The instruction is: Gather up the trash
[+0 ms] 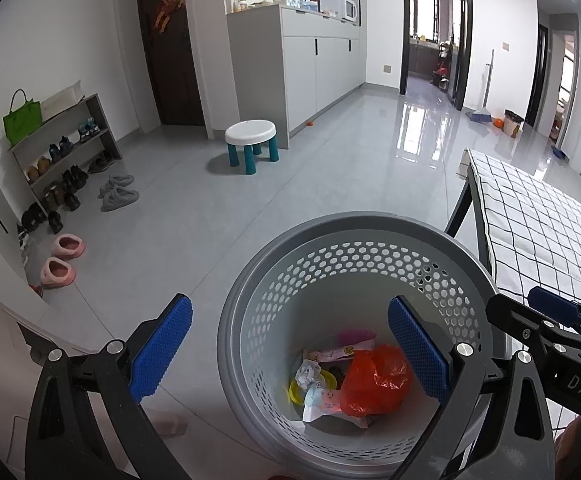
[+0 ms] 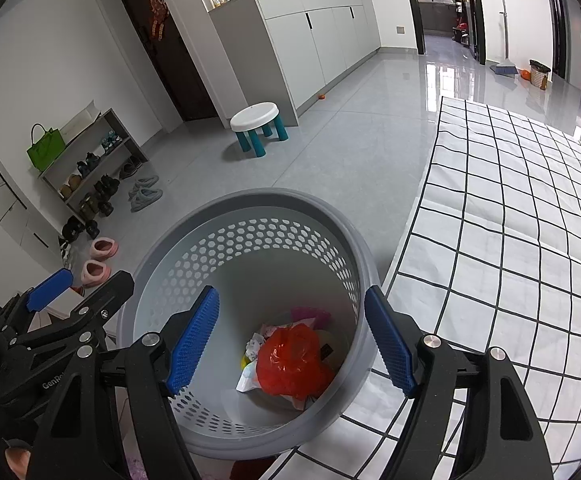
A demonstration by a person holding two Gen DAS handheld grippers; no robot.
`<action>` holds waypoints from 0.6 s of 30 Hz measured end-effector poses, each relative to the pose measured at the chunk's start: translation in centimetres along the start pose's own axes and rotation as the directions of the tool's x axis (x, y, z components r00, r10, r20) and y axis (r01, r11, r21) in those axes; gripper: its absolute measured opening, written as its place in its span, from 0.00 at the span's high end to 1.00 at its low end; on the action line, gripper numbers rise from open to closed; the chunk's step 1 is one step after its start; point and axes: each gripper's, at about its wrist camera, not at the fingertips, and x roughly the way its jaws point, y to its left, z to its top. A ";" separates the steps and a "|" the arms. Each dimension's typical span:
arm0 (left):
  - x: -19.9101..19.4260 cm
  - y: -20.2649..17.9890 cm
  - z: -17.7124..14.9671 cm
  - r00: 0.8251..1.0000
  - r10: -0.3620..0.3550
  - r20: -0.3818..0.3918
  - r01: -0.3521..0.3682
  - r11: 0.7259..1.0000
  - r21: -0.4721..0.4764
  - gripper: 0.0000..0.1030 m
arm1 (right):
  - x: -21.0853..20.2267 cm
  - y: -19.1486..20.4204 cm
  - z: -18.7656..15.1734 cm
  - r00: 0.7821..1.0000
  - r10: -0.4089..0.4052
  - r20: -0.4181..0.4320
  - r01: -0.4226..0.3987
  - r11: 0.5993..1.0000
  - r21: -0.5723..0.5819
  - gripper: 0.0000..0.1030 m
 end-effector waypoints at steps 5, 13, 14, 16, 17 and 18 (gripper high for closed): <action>0.0 -0.1 0.0 1.000 -0.001 0.001 0.001 1.000 0.000 0.06 | 0.0 0.0 0.0 1.000 0.001 0.001 -0.001 1.000 -0.001 0.30; -0.1 0.0 0.1 1.000 0.000 0.006 0.000 1.000 -0.002 0.06 | -0.1 -0.1 -0.2 1.000 0.003 0.002 -0.003 1.000 -0.003 0.30; -0.1 0.0 0.1 1.000 0.000 0.006 0.000 1.000 -0.002 0.06 | -0.1 -0.1 -0.2 1.000 0.003 0.002 -0.003 1.000 -0.003 0.30; -0.1 0.0 0.1 1.000 0.000 0.006 0.000 1.000 -0.002 0.06 | 0.0 -0.1 -0.1 1.000 0.003 0.001 -0.003 1.000 -0.003 0.30; -0.1 0.0 0.1 1.000 0.001 0.006 -0.001 1.000 -0.002 0.06 | -0.1 -0.1 -0.2 1.000 0.003 0.002 -0.003 1.000 -0.003 0.30; -0.1 0.0 0.1 1.000 0.000 0.006 0.000 1.000 -0.003 0.06 | -0.1 -0.1 -0.1 1.000 0.003 0.002 -0.003 1.000 -0.003 0.30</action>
